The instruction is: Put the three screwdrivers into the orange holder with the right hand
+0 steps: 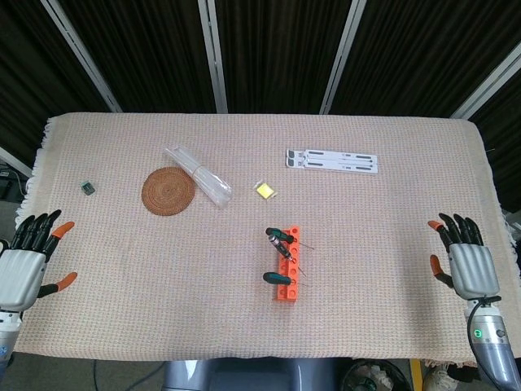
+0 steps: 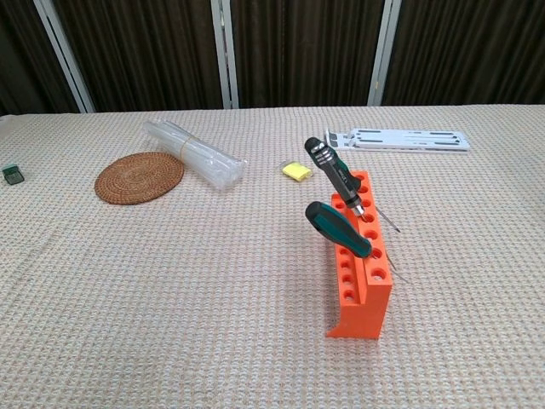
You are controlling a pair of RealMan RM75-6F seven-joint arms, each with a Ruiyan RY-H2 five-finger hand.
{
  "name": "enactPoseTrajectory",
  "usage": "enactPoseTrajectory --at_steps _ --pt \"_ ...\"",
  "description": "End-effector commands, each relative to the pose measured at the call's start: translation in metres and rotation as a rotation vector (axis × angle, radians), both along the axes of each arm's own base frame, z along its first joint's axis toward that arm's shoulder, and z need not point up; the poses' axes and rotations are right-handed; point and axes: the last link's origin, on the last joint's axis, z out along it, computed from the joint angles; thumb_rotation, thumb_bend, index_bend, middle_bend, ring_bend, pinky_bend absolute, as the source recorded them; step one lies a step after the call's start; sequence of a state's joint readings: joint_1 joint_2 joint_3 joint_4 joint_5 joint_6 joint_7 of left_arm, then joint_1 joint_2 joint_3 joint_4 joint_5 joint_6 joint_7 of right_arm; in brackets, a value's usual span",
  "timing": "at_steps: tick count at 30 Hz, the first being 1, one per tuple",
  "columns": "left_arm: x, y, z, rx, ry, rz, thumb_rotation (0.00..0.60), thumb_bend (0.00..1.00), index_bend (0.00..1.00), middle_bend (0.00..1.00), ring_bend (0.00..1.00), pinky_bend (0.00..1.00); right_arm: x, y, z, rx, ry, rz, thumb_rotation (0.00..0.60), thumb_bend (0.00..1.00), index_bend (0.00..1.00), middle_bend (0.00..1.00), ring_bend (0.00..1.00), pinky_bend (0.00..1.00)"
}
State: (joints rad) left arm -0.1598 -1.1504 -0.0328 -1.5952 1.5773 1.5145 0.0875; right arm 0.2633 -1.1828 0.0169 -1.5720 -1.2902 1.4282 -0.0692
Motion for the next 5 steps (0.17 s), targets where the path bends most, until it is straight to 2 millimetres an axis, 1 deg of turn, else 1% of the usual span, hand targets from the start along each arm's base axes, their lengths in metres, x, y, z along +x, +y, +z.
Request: enactPoseTrajectory --at_steps 1,5 --pt "0.0010 -0.0008 -0.0013 0.003 -0.003 -0.005 0.600 0.14 0.15 0.00 0.00 0.00 -0.0014 0.0077 0.0009 -0.008 0.000 -0.018 0.600 0.43 0.17 0.07 0.00 0.00" --pt "0.0016 -0.0024 -0.0036 -0.001 -0.006 -0.009 0.600 0.14 0.15 0.00 0.00 0.00 -0.0032 0.0126 0.0009 -0.016 -0.006 -0.037 0.600 0.43 0.17 0.07 0.00 0.00"
